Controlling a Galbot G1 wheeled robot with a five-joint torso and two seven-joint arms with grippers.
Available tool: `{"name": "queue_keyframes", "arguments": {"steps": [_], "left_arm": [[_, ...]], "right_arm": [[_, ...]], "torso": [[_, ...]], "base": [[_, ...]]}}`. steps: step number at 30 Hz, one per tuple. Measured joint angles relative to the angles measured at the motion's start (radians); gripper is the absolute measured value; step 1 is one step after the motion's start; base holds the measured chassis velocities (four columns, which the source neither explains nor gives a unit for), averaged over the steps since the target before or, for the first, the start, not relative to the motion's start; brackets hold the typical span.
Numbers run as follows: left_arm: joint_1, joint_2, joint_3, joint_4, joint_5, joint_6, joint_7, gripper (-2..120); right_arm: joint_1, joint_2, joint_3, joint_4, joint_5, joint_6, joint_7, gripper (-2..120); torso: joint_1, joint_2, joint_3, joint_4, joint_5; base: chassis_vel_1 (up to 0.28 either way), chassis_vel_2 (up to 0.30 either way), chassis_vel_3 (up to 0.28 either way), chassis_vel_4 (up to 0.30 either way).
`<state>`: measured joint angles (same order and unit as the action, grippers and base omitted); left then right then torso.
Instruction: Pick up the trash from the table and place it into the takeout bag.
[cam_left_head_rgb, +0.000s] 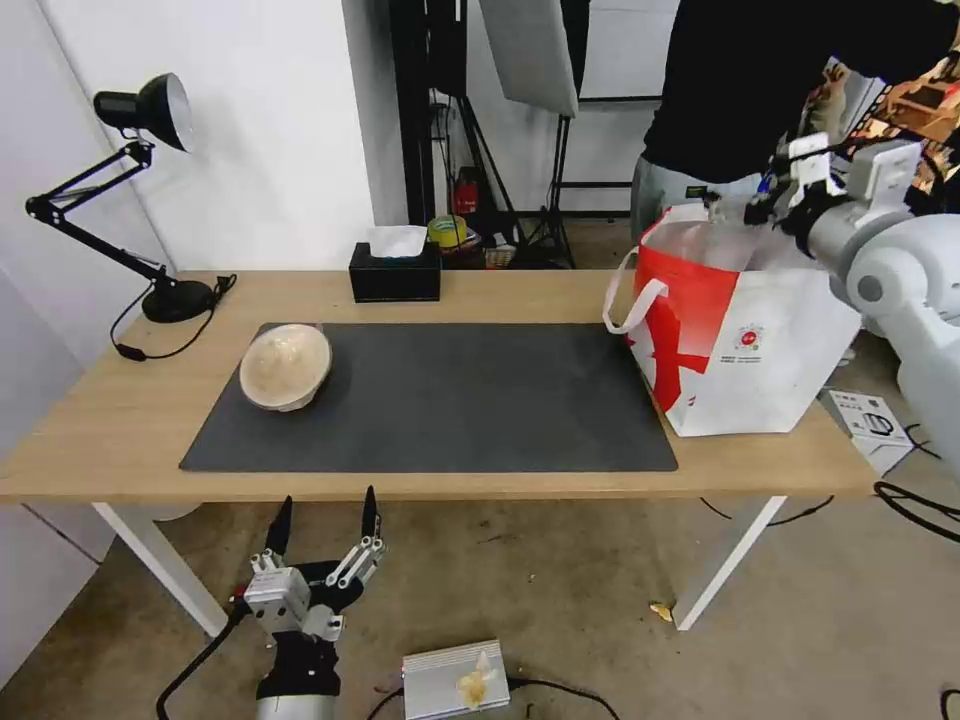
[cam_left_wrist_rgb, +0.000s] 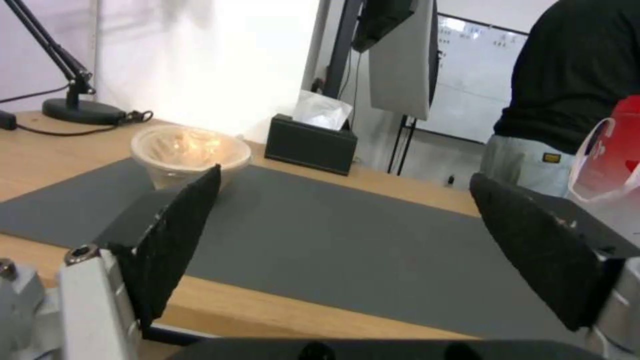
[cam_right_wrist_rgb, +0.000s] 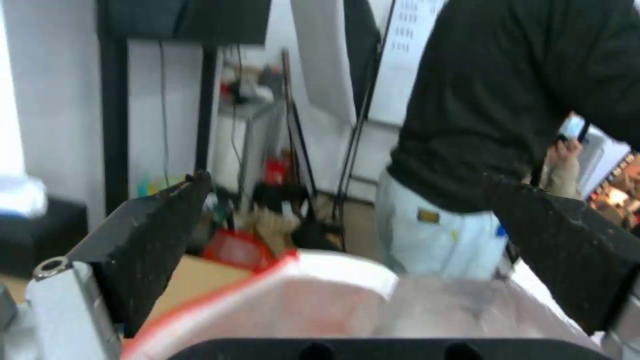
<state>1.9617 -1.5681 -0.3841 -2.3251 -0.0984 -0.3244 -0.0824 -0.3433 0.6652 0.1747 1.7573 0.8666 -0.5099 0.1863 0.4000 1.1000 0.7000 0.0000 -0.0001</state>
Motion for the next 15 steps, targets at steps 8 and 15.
{"name": "queue_keyframes", "arguments": {"steps": [8,15], "left_arm": [[0.003,-0.001,-0.004,-0.004,-0.001,-0.009,-0.001,100],[0.004,0.000,-0.005,-0.007,-0.003,-0.011,-0.001,100]], "right_arm": [[-0.096,0.002,0.024,0.145,0.056,0.150,0.107,100],[-0.214,0.033,0.023,0.229,0.053,0.343,0.151,100]], "torso": [[0.000,0.000,0.000,0.0000,-0.0001],[0.000,0.000,0.000,0.0001,-0.0001]], "base": [[0.000,0.000,0.000,0.000],[0.000,0.000,0.000,0.000]]}}
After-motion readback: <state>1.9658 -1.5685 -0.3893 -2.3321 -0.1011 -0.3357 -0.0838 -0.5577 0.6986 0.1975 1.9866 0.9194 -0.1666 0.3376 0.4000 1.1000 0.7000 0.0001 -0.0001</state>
